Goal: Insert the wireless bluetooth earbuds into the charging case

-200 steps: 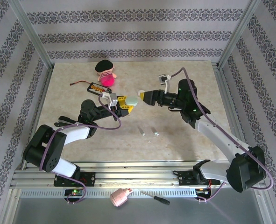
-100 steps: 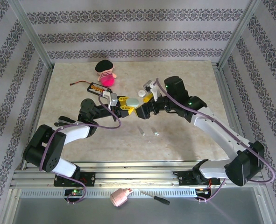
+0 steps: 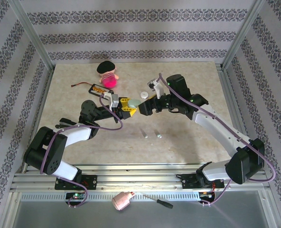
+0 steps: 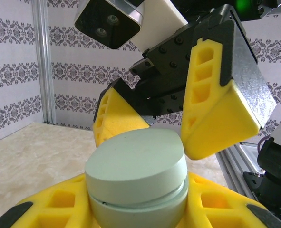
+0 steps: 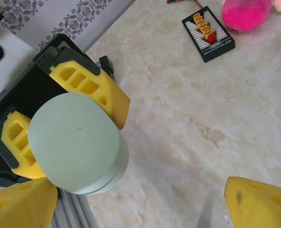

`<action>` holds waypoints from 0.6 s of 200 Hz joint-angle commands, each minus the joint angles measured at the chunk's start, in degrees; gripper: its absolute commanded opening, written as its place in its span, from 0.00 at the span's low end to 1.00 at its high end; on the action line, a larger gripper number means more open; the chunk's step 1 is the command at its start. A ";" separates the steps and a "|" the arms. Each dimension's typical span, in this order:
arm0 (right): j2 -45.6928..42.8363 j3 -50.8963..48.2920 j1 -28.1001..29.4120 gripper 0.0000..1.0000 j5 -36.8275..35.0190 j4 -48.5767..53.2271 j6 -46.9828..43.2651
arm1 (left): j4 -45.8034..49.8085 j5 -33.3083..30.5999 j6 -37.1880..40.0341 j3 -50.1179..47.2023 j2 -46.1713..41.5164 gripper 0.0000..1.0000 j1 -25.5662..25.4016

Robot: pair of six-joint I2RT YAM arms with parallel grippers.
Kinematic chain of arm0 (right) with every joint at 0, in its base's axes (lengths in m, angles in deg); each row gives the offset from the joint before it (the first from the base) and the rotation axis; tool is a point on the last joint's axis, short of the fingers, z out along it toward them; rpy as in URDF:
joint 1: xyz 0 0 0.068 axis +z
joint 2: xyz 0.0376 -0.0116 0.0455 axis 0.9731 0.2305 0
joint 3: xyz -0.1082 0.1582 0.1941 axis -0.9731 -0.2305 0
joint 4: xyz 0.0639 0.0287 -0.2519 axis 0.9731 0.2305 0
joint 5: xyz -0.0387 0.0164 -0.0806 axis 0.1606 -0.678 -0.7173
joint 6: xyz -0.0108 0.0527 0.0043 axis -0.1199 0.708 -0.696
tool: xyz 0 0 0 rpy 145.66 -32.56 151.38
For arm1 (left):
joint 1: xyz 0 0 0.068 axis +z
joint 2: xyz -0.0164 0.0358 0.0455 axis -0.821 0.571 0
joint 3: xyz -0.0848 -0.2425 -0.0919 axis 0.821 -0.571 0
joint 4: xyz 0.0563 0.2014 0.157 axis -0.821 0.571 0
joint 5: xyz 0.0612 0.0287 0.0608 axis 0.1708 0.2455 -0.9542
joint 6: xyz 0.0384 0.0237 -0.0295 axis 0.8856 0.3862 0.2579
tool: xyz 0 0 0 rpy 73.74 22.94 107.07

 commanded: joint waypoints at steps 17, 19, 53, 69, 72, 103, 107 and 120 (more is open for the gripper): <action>2.01 1.83 -1.98 0.89 -2.29 -2.51 3.05 | -5.15 4.11 -0.94 -0.01 0.42 0.27 -0.07; 2.01 1.83 -1.99 0.89 -2.35 -2.68 3.11 | -5.15 4.13 -0.96 -0.01 0.44 0.27 -0.06; 2.54 3.05 -2.52 0.89 -2.75 -2.95 3.91 | -5.58 4.22 -1.03 -0.20 0.94 0.27 -0.07; 2.65 3.45 -2.60 0.89 -3.21 -2.97 3.92 | -6.48 4.32 -1.57 -0.19 1.31 0.26 0.02; 2.70 3.49 -2.62 0.89 -3.27 -2.87 4.00 | -6.66 4.35 -1.71 -0.19 1.37 0.26 0.02; 2.97 3.85 -3.13 0.89 -4.16 -2.52 4.51 | -8.08 4.66 -2.68 -0.06 1.73 0.26 0.03; 2.95 3.92 -3.21 0.89 -4.32 -2.50 4.64 | -8.20 4.67 -2.82 -0.01 1.76 0.26 0.03; 2.84 3.98 -3.37 0.89 -4.85 -2.49 5.10 | -8.63 4.91 -3.28 0.11 2.09 0.26 0.03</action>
